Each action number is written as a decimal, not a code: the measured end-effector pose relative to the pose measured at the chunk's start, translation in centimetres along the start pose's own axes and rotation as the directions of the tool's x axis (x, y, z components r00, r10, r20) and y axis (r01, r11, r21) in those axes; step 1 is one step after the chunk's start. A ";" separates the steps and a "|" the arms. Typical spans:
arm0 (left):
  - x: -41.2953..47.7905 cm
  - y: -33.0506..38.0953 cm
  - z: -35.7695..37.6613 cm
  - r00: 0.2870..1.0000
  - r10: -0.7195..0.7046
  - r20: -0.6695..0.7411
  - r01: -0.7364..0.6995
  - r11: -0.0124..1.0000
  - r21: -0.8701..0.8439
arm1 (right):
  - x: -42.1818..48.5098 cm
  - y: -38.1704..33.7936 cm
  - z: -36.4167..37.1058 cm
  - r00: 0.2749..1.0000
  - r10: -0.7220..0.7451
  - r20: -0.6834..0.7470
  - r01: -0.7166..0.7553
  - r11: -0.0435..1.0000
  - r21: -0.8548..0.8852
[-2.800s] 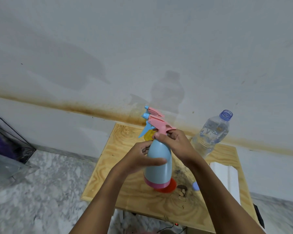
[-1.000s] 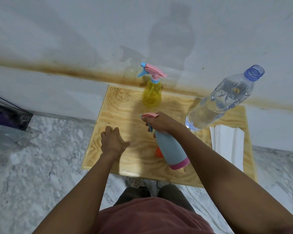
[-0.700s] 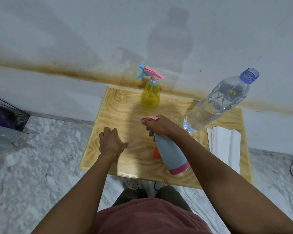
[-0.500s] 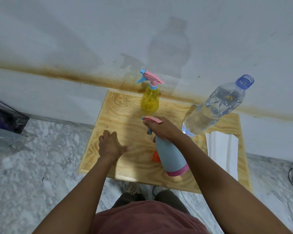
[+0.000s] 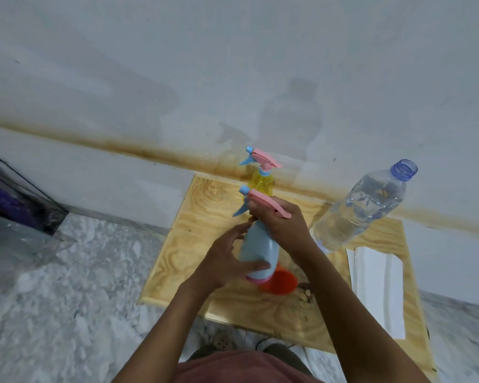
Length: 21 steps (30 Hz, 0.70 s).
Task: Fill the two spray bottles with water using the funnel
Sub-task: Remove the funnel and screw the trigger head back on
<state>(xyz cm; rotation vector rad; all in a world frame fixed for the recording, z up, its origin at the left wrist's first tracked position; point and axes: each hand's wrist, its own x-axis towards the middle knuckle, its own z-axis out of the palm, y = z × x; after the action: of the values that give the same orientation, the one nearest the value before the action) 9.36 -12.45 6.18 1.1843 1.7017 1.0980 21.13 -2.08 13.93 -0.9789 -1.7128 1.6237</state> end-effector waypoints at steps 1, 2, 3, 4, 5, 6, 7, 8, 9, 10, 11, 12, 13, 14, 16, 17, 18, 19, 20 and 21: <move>0.0 0.4 0.1 0.999 0.025 -0.043 -0.026 0.999 -0.019 | 0.0 -0.1 0.2 1.000 -0.021 -0.013 0.021 1.000 0.001; 0.1 0.6 0.2 0.997 0.041 -0.071 -0.043 0.999 -0.019 | 0.1 -0.2 0.4 0.999 -0.040 -0.025 0.040 0.999 -0.004; 0.1 0.8 0.1 0.994 0.061 -0.089 -0.062 0.998 -0.011 | 0.2 -0.2 0.5 0.998 -0.049 -0.039 0.049 0.999 -0.009; 0.1 0.7 0.0 0.992 0.077 -0.104 -0.077 0.997 0.003 | 0.2 -0.1 0.6 0.998 -0.047 -0.050 0.046 0.999 -0.019; 0.2 0.7 -0.1 0.988 0.089 -0.124 -0.087 0.996 0.018 | 0.3 0.1 0.6 0.998 -0.044 -0.054 0.042 0.998 -0.037; 0.3 0.7 -0.3 0.984 0.095 -0.151 -0.091 0.995 0.029 | 0.3 0.4 0.6 0.998 -0.044 -0.053 0.041 0.997 -0.064; 0.4 0.6 -0.5 0.978 0.100 -0.182 -0.094 0.995 0.037 | 0.3 0.7 0.6 0.998 -0.042 -0.048 0.038 0.995 -0.090; 0.5 0.5 -0.7 0.972 0.108 -0.208 -0.101 0.994 0.042 | 0.3 1.2 0.6 0.998 -0.038 -0.043 0.032 0.993 -0.117; 0.7 0.4 -0.9 0.967 0.118 -0.226 -0.110 0.993 0.048 | 0.3 1.6 0.6 0.998 -0.036 -0.042 0.030 0.990 -0.138; 0.9 0.4 -1.1 0.963 0.128 -0.239 -0.116 0.991 0.061 | 0.4 1.9 0.6 0.998 -0.039 -0.043 0.032 0.987 -0.156; 1.1 0.2 -1.3 0.959 0.136 -0.249 -0.119 0.990 0.080 | 0.6 2.1 0.7 0.998 -0.044 -0.044 0.036 0.986 -0.166; 1.4 0.2 -1.5 0.956 0.142 -0.258 -0.121 0.988 0.096 | 0.9 2.1 0.7 0.998 -0.048 -0.041 0.040 0.985 -0.170; 1.7 0.0 -1.7 0.952 0.147 -0.269 -0.122 0.987 0.107 | 1.4 2.0 0.8 0.998 -0.052 -0.033 0.045 0.983 -0.176; 2.2 -0.1 -2.0 0.949 0.150 -0.279 -0.122 0.986 0.115 | 1.9 1.9 0.8 0.998 -0.056 -0.020 0.052 0.982 -0.182; 3.5 -0.4 -2.9 0.950 0.118 -0.289 -0.095 0.991 0.093 | 3.1 2.0 0.7 0.998 -0.051 -0.027 0.044 0.977 -0.207; 4.3 -0.5 -3.4 0.952 0.084 -0.294 -0.070 0.996 0.057 | 3.8 2.3 0.5 0.997 -0.044 -0.063 0.028 0.974 -0.225; 5.1 -0.7 -4.1 0.952 0.044 -0.302 -0.040 0.999 0.018 | 4.5 2.8 0.3 0.992 -0.031 -0.119 0.001 0.970 -0.242; 6.1 -0.8 -4.7 0.951 0.005 -0.309 -0.011 1.000 -0.017 | 5.3 3.4 -0.1 0.983 -0.011 -0.182 -0.037 0.965 -0.258; 7.0 -1.0 -5.3 0.948 -0.030 -0.316 0.019 0.999 -0.037 | 6.0 4.1 -0.5 0.971 0.016 -0.238 -0.083 0.959 -0.273; 8.0 -1.2 -5.9 0.946 -0.060 -0.320 0.046 0.998 -0.050 | 6.7 4.6 -0.9 0.959 0.044 -0.278 -0.128 0.949 -0.289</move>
<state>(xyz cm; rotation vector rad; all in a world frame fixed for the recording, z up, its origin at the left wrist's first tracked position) 1.47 -6.30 6.01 0.9649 1.9323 1.3434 18.64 3.87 8.90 -1.3731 -1.7795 1.2272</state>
